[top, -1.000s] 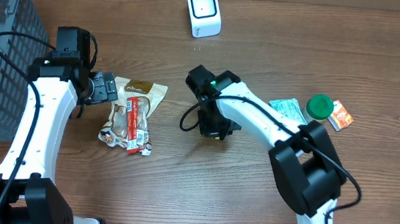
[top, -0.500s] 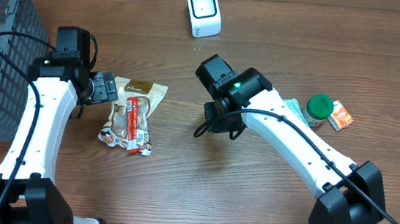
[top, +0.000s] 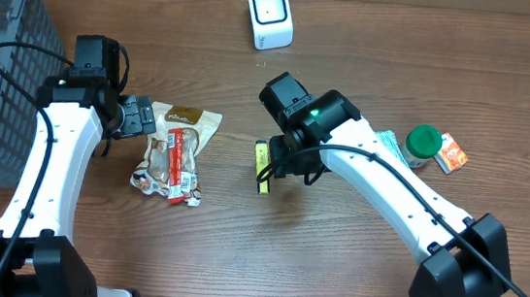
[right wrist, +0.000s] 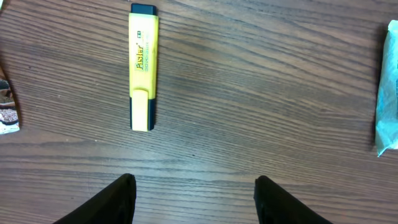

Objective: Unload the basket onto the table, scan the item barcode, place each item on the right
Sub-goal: 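Move the right gripper to the yellow highlighter and grasp it, then lift the yellow highlighter with the right gripper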

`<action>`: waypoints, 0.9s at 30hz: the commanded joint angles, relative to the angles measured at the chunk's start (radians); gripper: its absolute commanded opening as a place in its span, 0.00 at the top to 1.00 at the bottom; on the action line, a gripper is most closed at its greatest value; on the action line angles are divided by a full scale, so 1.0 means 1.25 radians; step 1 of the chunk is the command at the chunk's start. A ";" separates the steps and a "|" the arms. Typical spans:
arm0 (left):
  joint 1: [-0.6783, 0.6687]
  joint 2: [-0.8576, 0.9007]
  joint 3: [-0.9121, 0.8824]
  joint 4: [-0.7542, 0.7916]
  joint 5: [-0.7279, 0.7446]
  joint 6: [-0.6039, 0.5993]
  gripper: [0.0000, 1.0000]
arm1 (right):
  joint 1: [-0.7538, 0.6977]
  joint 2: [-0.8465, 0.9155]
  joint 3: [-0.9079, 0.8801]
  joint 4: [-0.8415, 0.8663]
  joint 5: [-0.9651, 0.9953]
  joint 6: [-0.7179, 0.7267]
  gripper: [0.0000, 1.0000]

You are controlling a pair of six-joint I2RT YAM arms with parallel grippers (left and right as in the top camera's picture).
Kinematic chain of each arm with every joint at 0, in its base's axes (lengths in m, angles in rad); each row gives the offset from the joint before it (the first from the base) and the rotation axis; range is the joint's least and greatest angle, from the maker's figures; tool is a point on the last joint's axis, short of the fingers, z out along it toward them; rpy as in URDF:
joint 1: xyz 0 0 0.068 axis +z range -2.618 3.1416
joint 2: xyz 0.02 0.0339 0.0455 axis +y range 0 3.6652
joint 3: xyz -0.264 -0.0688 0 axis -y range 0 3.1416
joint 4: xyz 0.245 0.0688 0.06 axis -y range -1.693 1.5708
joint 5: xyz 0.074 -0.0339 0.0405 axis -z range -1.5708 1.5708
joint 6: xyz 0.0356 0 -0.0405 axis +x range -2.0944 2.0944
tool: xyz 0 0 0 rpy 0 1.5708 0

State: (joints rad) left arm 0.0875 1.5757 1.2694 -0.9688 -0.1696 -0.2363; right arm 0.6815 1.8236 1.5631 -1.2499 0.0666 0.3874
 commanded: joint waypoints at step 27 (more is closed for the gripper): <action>0.002 0.005 0.005 0.001 -0.008 -0.003 0.00 | 0.007 0.070 -0.146 0.253 -0.091 0.110 0.45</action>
State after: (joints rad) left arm 0.0875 1.5757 1.2694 -0.9688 -0.1696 -0.2363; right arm 0.6819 1.8706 1.3846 -0.9478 -0.0456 0.5137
